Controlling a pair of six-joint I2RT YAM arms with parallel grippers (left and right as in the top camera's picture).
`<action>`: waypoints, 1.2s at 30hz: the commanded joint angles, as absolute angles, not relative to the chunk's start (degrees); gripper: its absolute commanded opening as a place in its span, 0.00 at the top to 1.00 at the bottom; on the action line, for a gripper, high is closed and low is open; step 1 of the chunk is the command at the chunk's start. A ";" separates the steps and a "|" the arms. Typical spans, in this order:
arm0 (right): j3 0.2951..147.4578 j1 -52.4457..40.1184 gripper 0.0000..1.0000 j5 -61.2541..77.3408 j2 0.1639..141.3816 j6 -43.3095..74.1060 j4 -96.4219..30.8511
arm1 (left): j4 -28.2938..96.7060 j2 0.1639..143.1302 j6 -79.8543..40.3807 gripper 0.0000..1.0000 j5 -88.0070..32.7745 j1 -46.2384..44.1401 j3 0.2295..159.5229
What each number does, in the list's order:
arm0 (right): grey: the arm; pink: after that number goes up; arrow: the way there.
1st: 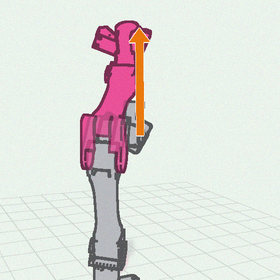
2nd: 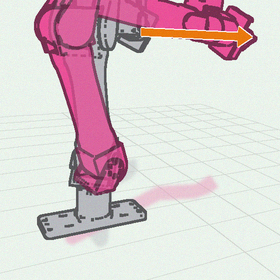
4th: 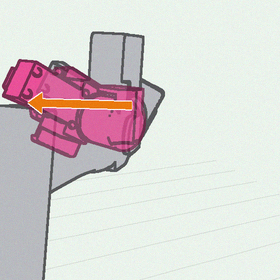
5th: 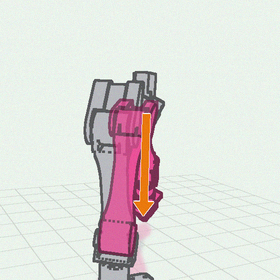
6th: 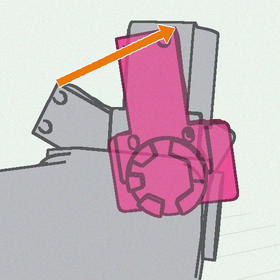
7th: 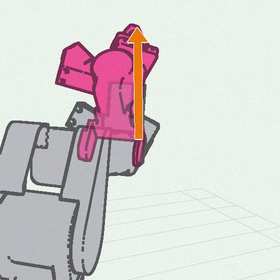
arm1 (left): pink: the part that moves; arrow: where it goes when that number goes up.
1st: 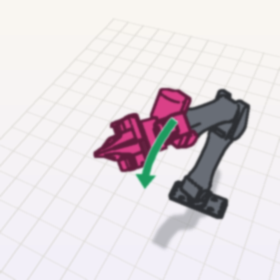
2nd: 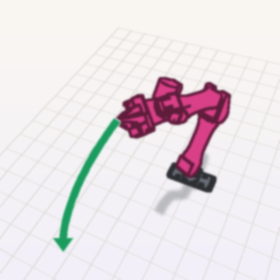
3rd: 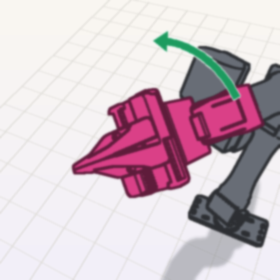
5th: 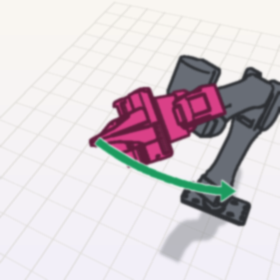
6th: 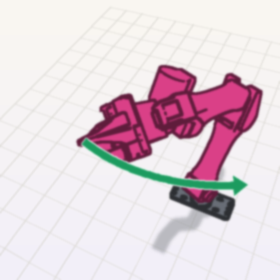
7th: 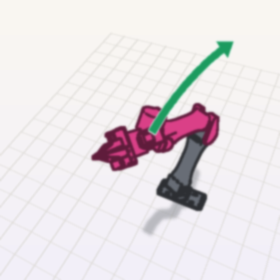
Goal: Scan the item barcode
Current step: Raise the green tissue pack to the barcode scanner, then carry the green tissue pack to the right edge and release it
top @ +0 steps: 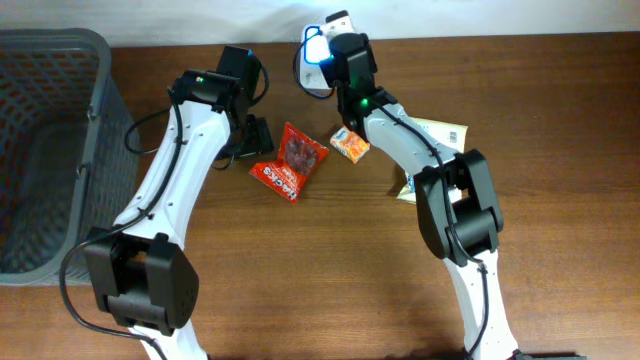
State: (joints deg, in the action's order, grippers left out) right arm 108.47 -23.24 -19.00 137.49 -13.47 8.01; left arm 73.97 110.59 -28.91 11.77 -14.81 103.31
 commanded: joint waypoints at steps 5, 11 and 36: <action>108.66 -23.31 0.96 -12.19 139.35 -35.68 7.77 | 74.02 110.67 -28.23 0.01 11.57 -14.50 103.20; 108.68 -22.72 0.96 -24.43 138.89 -24.21 16.64 | 74.02 110.67 -28.23 0.01 11.57 -14.50 103.20; 94.39 40.91 0.28 -9.65 123.17 24.29 -34.70 | 74.02 110.67 -28.23 0.01 11.57 -14.50 103.20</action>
